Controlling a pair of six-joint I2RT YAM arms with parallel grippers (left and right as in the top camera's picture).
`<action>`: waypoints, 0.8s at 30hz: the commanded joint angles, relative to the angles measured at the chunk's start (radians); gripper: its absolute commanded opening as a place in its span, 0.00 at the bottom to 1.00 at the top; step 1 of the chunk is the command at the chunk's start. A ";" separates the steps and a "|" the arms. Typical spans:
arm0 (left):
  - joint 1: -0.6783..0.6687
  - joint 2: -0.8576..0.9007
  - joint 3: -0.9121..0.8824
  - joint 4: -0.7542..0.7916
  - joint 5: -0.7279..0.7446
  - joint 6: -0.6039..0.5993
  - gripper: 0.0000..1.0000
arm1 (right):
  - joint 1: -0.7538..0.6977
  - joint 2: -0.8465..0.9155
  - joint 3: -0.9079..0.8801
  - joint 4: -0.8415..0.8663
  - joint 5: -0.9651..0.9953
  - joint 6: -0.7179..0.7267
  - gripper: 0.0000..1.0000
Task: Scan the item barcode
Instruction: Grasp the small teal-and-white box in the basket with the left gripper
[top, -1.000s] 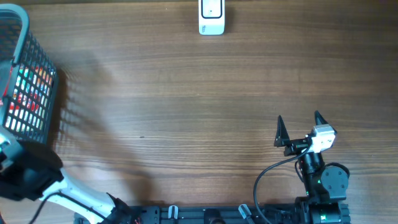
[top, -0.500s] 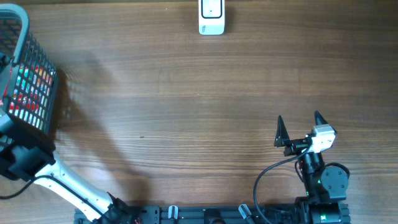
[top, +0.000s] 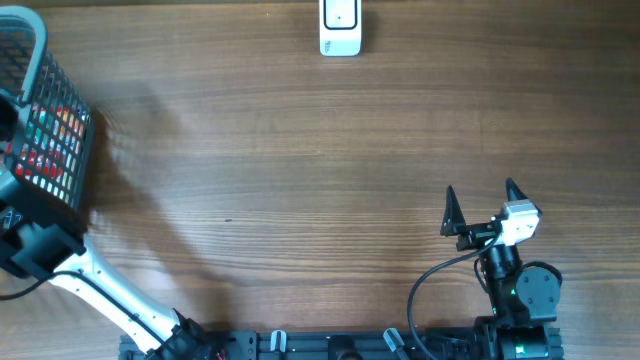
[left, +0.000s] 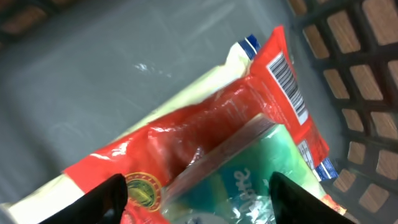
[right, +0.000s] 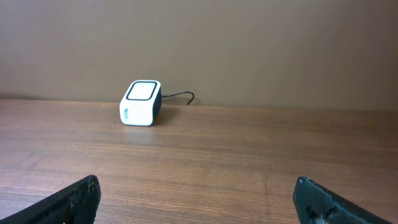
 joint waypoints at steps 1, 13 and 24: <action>0.004 0.009 -0.003 -0.005 0.053 0.014 0.69 | -0.001 -0.008 -0.002 0.002 0.010 0.013 1.00; 0.004 0.022 -0.019 -0.047 0.056 0.061 0.52 | -0.001 -0.008 -0.002 0.002 0.010 0.013 1.00; 0.012 -0.006 -0.018 -0.045 0.048 0.061 0.04 | -0.001 -0.008 -0.002 0.002 0.010 0.013 1.00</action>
